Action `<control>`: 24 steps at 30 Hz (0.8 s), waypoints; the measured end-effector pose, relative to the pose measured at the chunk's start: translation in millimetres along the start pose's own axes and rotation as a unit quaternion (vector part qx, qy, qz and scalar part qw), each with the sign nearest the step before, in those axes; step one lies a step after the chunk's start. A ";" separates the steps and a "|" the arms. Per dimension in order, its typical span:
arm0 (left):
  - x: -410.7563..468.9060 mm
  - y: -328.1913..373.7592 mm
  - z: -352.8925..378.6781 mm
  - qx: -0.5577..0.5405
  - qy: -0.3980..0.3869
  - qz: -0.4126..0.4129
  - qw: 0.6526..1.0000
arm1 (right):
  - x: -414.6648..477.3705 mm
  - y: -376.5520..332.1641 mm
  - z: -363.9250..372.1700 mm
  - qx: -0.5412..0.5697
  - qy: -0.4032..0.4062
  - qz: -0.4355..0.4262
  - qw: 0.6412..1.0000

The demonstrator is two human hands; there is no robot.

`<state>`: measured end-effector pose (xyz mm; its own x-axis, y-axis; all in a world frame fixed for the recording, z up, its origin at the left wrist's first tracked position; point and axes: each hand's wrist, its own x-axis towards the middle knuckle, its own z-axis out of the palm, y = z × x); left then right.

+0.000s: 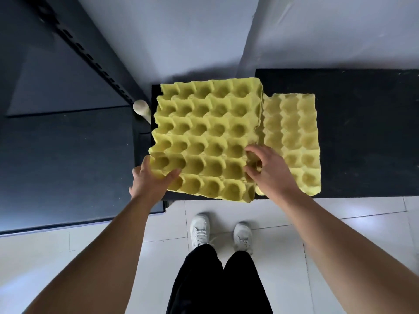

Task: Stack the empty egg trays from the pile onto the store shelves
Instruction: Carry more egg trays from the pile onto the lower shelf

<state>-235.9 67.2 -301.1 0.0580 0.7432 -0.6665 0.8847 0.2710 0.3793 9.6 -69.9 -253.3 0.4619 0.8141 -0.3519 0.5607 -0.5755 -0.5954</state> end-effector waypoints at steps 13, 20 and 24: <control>-18.4 1.3 40.9 -0.047 -0.026 0.004 0.999 | -35.7 29.4 -4.4 0.062 -0.039 0.072 0.995; -23.7 -16.2 26.4 -0.227 -0.110 -0.065 0.965 | -36.9 28.3 -8.1 0.098 0.004 0.095 0.991; -55.0 -2.1 15.4 -0.255 -0.056 0.027 0.965 | -38.1 17.7 -25.4 0.135 0.027 0.099 0.986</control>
<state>-233.8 16.3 -275.1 0.1724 0.7008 -0.6922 0.5383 0.5215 0.6620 19.4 -113.1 -232.1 0.5842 0.6783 -0.4456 0.2563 -0.6752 -0.6917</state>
